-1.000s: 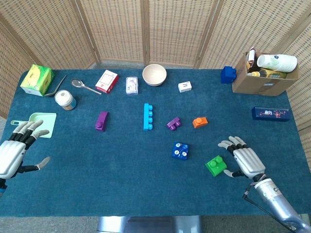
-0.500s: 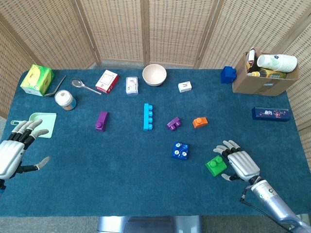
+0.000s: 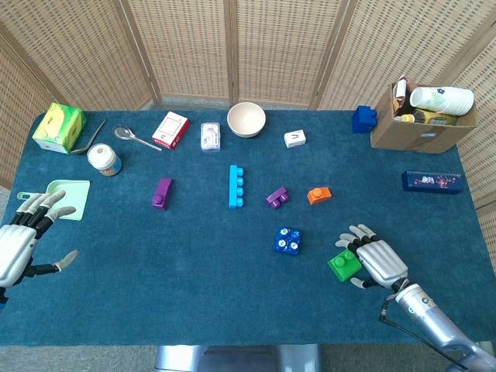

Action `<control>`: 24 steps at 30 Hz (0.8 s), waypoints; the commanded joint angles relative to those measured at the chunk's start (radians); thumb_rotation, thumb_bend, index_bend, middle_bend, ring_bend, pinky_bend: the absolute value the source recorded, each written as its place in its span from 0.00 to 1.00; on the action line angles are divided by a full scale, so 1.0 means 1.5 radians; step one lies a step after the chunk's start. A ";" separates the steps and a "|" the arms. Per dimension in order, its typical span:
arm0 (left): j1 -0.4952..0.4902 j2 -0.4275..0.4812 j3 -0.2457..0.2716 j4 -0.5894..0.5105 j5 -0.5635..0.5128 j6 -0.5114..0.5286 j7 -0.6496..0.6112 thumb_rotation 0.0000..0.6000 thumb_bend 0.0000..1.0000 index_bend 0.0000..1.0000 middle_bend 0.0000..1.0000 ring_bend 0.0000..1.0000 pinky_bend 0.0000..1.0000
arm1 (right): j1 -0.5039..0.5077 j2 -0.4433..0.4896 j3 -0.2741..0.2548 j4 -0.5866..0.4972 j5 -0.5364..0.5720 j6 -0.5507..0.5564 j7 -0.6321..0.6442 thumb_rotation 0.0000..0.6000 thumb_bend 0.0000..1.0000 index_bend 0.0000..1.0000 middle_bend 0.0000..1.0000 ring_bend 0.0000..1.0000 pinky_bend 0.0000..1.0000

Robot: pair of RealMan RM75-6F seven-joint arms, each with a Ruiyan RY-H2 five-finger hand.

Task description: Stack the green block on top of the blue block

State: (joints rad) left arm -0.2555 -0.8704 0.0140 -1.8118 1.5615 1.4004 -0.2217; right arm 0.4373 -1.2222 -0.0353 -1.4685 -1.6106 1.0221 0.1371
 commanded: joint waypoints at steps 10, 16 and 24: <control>0.005 -0.005 -0.006 0.011 0.004 -0.005 -0.014 0.82 0.34 0.21 0.06 0.00 0.00 | 0.024 0.000 -0.002 -0.002 0.012 -0.031 -0.016 0.93 0.19 0.26 0.18 0.00 0.00; 0.006 -0.004 -0.010 0.018 0.005 -0.009 -0.027 0.82 0.34 0.21 0.06 0.00 0.00 | 0.036 -0.002 -0.002 -0.003 0.018 -0.048 -0.031 0.93 0.19 0.27 0.18 0.00 0.00; 0.006 -0.009 -0.015 0.028 0.006 -0.012 -0.036 0.82 0.34 0.21 0.06 0.00 0.00 | 0.048 -0.005 -0.001 -0.004 0.033 -0.066 -0.042 1.00 0.19 0.37 0.18 0.00 0.00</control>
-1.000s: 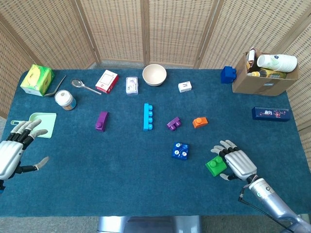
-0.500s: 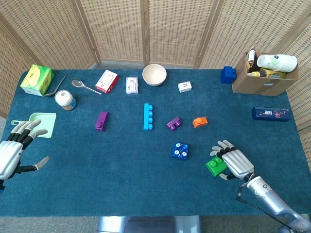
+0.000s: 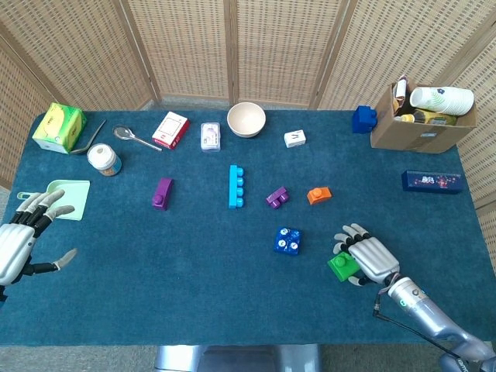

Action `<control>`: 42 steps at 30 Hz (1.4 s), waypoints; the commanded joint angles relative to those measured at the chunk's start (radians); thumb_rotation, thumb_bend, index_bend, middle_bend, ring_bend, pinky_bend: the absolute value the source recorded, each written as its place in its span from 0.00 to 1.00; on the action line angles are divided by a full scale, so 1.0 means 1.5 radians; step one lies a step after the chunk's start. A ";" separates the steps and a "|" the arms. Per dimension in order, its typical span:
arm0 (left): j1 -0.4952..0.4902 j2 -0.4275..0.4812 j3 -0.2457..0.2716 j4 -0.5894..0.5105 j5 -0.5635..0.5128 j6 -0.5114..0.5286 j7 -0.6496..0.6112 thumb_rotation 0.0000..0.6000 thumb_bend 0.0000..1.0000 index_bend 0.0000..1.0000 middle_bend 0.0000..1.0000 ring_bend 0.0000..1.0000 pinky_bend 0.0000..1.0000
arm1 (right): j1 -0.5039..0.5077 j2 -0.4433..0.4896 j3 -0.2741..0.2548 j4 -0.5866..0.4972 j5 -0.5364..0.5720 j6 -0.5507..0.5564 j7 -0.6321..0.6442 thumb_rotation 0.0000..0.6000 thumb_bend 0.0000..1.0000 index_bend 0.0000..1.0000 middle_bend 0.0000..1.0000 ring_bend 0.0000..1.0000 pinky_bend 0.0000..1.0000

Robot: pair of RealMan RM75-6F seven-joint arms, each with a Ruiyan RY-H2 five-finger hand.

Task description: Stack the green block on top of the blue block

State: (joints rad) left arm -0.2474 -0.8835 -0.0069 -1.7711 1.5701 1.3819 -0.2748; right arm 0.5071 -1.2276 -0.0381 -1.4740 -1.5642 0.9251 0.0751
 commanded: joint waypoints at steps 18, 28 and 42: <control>0.002 -0.004 -0.015 0.002 0.008 0.010 0.014 0.83 0.34 0.21 0.06 0.00 0.00 | 0.003 0.070 0.042 -0.123 0.101 0.008 -0.073 1.00 0.18 0.44 0.19 0.00 0.00; 0.003 -0.011 -0.019 0.012 0.010 0.015 0.012 0.82 0.34 0.21 0.06 0.00 0.00 | 0.025 0.093 0.065 -0.168 0.122 -0.009 -0.078 1.00 0.18 0.44 0.19 0.00 0.00; 0.008 -0.008 -0.021 0.006 0.017 0.025 0.031 0.82 0.34 0.21 0.07 0.00 0.00 | 0.086 0.104 0.073 -0.126 -0.011 -0.023 0.071 1.00 0.18 0.44 0.19 0.00 0.00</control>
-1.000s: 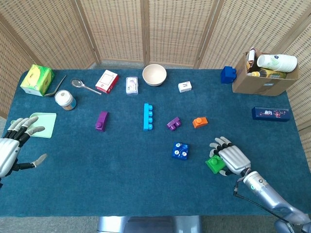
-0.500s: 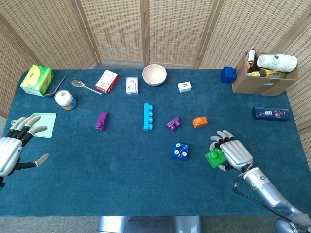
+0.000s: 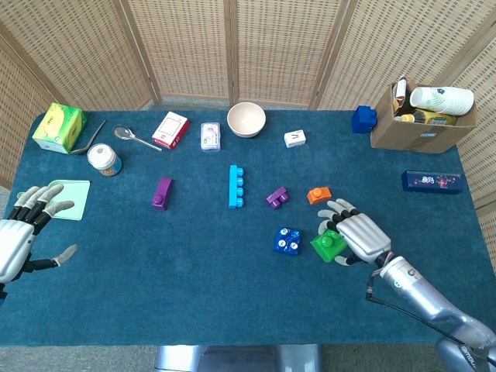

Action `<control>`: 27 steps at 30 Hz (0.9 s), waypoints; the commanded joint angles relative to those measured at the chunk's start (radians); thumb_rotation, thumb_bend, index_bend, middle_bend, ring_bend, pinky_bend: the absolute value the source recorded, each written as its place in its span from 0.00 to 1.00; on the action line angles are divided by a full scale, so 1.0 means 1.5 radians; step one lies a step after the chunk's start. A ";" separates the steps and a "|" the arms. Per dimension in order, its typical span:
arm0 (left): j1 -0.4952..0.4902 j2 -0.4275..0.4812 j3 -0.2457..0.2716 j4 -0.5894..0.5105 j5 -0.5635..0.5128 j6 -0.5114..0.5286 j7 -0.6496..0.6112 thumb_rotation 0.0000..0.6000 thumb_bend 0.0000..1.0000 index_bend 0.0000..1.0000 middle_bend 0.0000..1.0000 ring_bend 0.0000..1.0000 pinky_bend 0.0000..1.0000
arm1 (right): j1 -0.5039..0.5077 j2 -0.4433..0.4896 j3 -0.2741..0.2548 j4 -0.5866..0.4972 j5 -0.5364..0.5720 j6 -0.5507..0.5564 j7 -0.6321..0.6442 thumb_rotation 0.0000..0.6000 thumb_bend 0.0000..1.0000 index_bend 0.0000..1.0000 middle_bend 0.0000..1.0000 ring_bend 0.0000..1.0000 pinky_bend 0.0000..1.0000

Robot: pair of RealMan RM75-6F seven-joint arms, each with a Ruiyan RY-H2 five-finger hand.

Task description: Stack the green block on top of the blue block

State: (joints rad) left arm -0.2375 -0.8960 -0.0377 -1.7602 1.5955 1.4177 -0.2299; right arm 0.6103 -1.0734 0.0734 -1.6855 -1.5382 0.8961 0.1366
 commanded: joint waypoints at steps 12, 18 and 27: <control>0.016 0.002 0.005 -0.018 0.002 0.018 0.017 0.82 0.34 0.21 0.07 0.00 0.00 | 0.077 -0.016 -0.016 0.097 -0.133 0.017 0.146 1.00 0.18 0.45 0.19 0.00 0.00; 0.020 0.000 0.005 -0.032 -0.002 0.017 0.036 0.82 0.34 0.21 0.07 0.00 0.00 | 0.113 -0.031 -0.029 0.153 -0.184 0.038 0.208 1.00 0.18 0.44 0.19 0.00 0.00; 0.026 -0.007 0.004 -0.055 -0.018 0.014 0.065 0.83 0.34 0.21 0.07 0.00 0.00 | 0.164 -0.071 -0.057 0.240 -0.248 0.070 0.288 1.00 0.18 0.44 0.19 0.00 0.00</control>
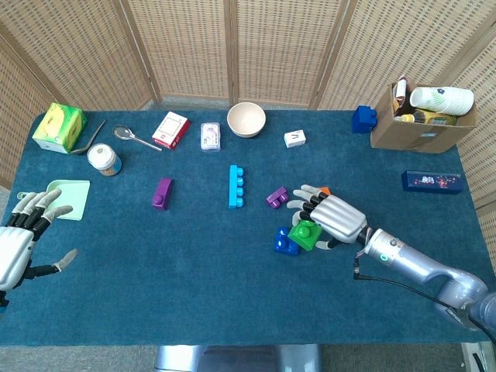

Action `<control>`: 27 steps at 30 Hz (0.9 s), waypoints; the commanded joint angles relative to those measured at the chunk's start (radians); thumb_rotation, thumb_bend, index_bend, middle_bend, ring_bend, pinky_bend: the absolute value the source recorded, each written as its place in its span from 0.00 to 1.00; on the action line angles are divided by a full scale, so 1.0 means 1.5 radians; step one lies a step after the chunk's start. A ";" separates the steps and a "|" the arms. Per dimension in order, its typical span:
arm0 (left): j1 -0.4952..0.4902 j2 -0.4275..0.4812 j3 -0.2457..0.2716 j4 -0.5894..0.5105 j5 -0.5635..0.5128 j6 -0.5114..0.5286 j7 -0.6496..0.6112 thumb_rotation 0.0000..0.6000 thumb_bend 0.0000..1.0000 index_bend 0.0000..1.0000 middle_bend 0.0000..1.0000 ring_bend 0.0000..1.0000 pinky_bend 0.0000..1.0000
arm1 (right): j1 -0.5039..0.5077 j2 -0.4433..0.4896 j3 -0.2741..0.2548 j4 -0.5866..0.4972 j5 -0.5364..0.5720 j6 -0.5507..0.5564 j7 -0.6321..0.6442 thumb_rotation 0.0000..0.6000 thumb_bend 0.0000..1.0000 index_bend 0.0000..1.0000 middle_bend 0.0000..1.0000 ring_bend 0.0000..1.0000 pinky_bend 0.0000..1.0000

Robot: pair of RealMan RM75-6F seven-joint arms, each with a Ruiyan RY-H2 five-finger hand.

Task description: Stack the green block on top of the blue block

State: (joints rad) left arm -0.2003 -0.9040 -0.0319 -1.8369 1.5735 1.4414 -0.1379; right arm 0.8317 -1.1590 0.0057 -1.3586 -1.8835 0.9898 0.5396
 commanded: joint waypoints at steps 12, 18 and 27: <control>0.009 -0.002 0.001 -0.027 -0.011 -0.002 0.032 0.82 0.34 0.21 0.07 0.00 0.00 | 0.064 -0.073 -0.055 0.119 -0.071 0.057 0.079 1.00 0.17 0.44 0.20 0.01 0.00; 0.012 -0.008 0.004 -0.028 -0.015 -0.006 0.035 0.82 0.34 0.21 0.07 0.00 0.00 | 0.081 -0.097 -0.070 0.156 -0.086 0.078 0.087 1.00 0.16 0.44 0.20 0.02 0.00; 0.010 -0.011 0.001 -0.026 -0.022 -0.015 0.030 0.82 0.34 0.21 0.07 0.00 0.00 | 0.112 -0.124 -0.090 0.195 -0.092 0.078 0.107 1.00 0.16 0.44 0.20 0.02 0.00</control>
State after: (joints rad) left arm -0.1853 -0.9204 -0.0305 -1.8763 1.5406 1.4191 -0.0920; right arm 0.9953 -1.3411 -0.1264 -1.0700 -2.0202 1.1071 0.6983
